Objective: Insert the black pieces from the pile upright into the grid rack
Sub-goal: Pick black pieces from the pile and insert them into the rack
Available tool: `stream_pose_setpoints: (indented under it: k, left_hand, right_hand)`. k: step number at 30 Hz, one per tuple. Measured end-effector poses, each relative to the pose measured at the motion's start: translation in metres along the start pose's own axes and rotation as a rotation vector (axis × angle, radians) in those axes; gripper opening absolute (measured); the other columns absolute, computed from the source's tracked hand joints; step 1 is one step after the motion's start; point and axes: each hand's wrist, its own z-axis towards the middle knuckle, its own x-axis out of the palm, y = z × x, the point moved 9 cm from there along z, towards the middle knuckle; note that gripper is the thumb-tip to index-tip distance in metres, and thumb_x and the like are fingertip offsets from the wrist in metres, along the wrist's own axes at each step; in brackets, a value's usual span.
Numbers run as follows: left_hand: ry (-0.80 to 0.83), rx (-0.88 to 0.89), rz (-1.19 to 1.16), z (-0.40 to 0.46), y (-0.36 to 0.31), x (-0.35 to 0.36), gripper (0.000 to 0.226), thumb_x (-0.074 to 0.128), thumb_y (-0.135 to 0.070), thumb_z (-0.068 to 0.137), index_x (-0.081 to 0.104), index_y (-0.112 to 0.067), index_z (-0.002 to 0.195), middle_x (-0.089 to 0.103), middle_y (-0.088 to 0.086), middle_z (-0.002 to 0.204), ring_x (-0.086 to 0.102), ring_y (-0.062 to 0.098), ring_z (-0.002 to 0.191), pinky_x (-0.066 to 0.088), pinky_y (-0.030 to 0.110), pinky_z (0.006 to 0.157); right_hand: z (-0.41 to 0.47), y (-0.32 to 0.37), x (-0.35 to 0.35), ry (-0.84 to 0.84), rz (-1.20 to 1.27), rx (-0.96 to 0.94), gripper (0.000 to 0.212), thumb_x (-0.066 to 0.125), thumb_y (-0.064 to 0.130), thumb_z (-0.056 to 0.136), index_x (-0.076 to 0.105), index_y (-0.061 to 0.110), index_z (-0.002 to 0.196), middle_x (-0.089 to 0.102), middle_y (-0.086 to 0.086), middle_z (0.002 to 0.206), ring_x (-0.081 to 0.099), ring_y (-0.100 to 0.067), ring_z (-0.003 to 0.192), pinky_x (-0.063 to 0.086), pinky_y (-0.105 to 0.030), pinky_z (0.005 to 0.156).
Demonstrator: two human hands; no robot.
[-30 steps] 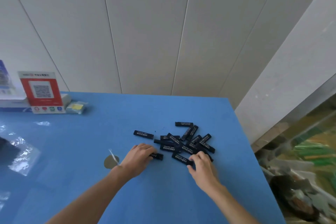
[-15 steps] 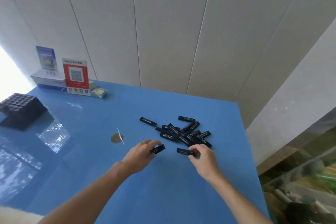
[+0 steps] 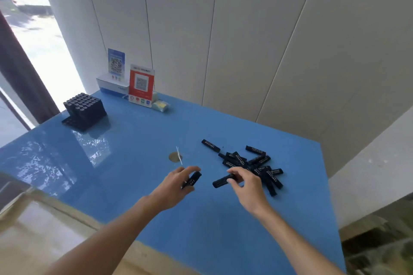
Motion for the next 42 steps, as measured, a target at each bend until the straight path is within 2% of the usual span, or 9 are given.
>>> stream_pose_setpoints:
  k: [4, 10, 14, 17, 21, 25, 32, 38, 42]
  left_hand:
    - [0.014, -0.023, 0.000, -0.013, 0.023, -0.030, 0.045, 0.062, -0.020, 0.088, 0.037, -0.043, 0.116, 0.049, -0.005, 0.090, 0.054, 0.013, 0.072, 0.048, 0.031, 0.070]
    - [0.010, -0.076, -0.049, -0.043, 0.071, -0.102, 0.040, 0.064, -0.015, 0.087, 0.039, -0.035, 0.112, 0.059, -0.004, 0.093, 0.060, 0.014, 0.062, 0.053, 0.029, 0.061]
    - [-0.036, -0.113, -0.030, -0.065, 0.115, -0.163, 0.042, 0.068, -0.016, 0.084, 0.040, -0.037, 0.108, 0.058, -0.004, 0.096, 0.060, 0.013, 0.065, 0.050, 0.022, 0.057]
    - [-0.075, -0.142, -0.022, -0.081, 0.150, -0.200, 0.045, 0.071, -0.017, 0.081, 0.040, -0.040, 0.105, 0.059, -0.002, 0.097, 0.062, 0.011, 0.062, 0.052, 0.025, 0.057]
    - [-0.105, -0.185, -0.009, -0.099, 0.192, -0.235, 0.048, 0.071, -0.017, 0.081, 0.038, -0.044, 0.104, 0.059, -0.003, 0.098, 0.063, 0.013, 0.062, 0.054, 0.034, 0.061]
    - [-0.132, -0.188, 0.018, -0.102, 0.220, -0.257, 0.047, 0.068, -0.017, 0.084, 0.038, -0.044, 0.107, 0.059, -0.003, 0.101, 0.062, 0.012, 0.062, 0.050, 0.025, 0.058]
    - [-0.179, -0.224, 0.010, -0.076, 0.267, -0.294, 0.044, 0.067, -0.017, 0.085, 0.043, -0.033, 0.118, 0.060, -0.002, 0.106, 0.065, 0.010, 0.067, 0.056, 0.032, 0.064]
    - [-0.235, -0.273, 0.044, -0.053, 0.308, -0.338, 0.045, 0.064, -0.014, 0.087, 0.044, -0.027, 0.126, 0.059, 0.004, 0.113, 0.063, 0.012, 0.072, 0.050, 0.018, 0.065]
    - [-0.257, -0.283, 0.088, -0.047, 0.328, -0.355, 0.044, 0.063, -0.012, 0.087, 0.047, -0.023, 0.126, 0.059, 0.003, 0.110, 0.060, 0.011, 0.076, 0.046, 0.011, 0.065]
  right_hand:
    - [0.011, 0.037, 0.026, 0.039, -0.014, -0.023, 0.019, 0.065, 0.019, 0.087, 0.060, 0.024, 0.105, 0.057, 0.018, 0.091, 0.056, 0.000, 0.093, 0.043, -0.012, 0.079]
    - [0.032, 0.108, 0.087, 0.049, -0.003, -0.048, 0.015, 0.068, 0.019, 0.084, 0.057, 0.023, 0.093, 0.063, 0.011, 0.085, 0.059, -0.003, 0.083, 0.043, -0.010, 0.073]
    - [0.049, 0.163, 0.137, 0.039, -0.005, -0.096, 0.014, 0.069, 0.017, 0.083, 0.058, 0.024, 0.087, 0.064, 0.006, 0.080, 0.060, -0.010, 0.075, 0.047, -0.020, 0.071]
    - [0.058, 0.193, 0.170, 0.010, -0.014, -0.117, 0.013, 0.069, 0.017, 0.083, 0.059, 0.025, 0.086, 0.063, 0.006, 0.081, 0.059, -0.012, 0.076, 0.049, -0.025, 0.072]
    - [0.065, 0.221, 0.204, -0.033, -0.052, -0.153, 0.010, 0.070, 0.018, 0.082, 0.063, 0.021, 0.087, 0.063, 0.005, 0.083, 0.058, -0.010, 0.077, 0.040, -0.008, 0.069]
    - [0.086, 0.243, 0.223, -0.018, -0.022, -0.191, 0.011, 0.072, 0.016, 0.080, 0.064, 0.019, 0.088, 0.063, 0.005, 0.083, 0.058, -0.007, 0.076, 0.047, -0.018, 0.072]
    - [0.147, 0.274, 0.254, 0.007, 0.000, -0.233, 0.012, 0.072, 0.017, 0.081, 0.065, 0.017, 0.091, 0.064, 0.008, 0.082, 0.059, -0.004, 0.076, 0.042, -0.007, 0.069]
    - [0.201, 0.296, 0.296, 0.054, 0.040, -0.249, 0.014, 0.073, 0.019, 0.080, 0.064, 0.019, 0.090, 0.066, 0.005, 0.081, 0.061, -0.009, 0.075, 0.049, -0.016, 0.070]
    - [0.223, 0.307, 0.320, 0.082, 0.059, -0.272, 0.012, 0.072, 0.020, 0.081, 0.064, 0.018, 0.089, 0.066, 0.006, 0.081, 0.060, -0.006, 0.077, 0.046, -0.011, 0.068]
